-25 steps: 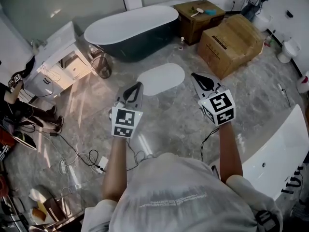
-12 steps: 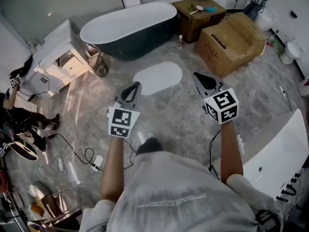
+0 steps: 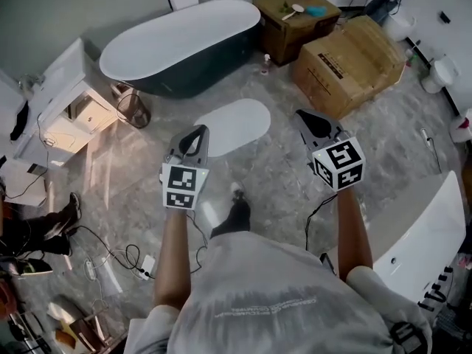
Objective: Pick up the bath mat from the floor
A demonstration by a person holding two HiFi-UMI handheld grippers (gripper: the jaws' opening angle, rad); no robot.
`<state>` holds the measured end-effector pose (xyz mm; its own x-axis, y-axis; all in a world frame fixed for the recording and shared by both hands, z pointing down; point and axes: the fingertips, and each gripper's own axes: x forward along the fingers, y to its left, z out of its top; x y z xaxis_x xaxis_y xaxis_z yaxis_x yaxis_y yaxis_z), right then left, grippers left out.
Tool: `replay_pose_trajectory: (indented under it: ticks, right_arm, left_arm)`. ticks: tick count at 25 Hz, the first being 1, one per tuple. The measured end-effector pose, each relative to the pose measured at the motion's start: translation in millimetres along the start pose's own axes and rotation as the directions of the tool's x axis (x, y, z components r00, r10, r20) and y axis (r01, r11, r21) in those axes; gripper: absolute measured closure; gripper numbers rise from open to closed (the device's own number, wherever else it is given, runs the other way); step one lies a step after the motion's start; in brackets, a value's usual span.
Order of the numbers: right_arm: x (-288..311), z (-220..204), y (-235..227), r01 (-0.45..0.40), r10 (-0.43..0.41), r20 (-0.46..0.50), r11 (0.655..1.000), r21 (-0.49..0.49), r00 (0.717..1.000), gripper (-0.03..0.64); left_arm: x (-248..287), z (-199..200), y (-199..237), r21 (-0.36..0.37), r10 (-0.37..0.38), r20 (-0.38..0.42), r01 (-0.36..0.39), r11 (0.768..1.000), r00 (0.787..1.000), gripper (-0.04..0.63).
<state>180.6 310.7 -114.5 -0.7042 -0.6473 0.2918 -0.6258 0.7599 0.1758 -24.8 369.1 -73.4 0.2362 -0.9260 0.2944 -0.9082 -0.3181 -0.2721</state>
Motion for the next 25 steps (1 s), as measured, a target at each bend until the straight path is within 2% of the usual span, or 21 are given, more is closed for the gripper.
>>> replay_pose_trajectory:
  ticks: [6, 12, 17, 25]
  right_arm:
    - [85.8, 14.8, -51.7, 0.021, -0.021, -0.053, 1.0, 0.002, 0.998, 0.601]
    - [150.6, 31.5, -73.3, 0.035, -0.038, -0.069, 0.999, -0.039, 0.997, 0.601]
    - [176.5, 37.9, -87.6, 0.042, -0.045, -0.075, 0.998, -0.037, 0.996, 0.601]
    - [199.1, 21.4, -112.2, 0.066, -0.072, -0.123, 0.997, -0.05, 0.99, 0.601]
  left_arm:
    - [81.5, 3.3, 68.0, -0.008, -0.025, -0.014, 0.025, 1.0, 1.0, 0.577]
    - [134.7, -5.5, 117.5, -0.037, -0.046, -0.029, 0.045, 0.998, 0.999, 0.577]
    - [166.4, -2.2, 132.6, -0.033, -0.083, -0.027, 0.082, 0.996, 0.996, 0.577]
    - [208.6, -8.1, 131.5, -0.039, -0.127, -0.049, 0.125, 0.991, 0.991, 0.577]
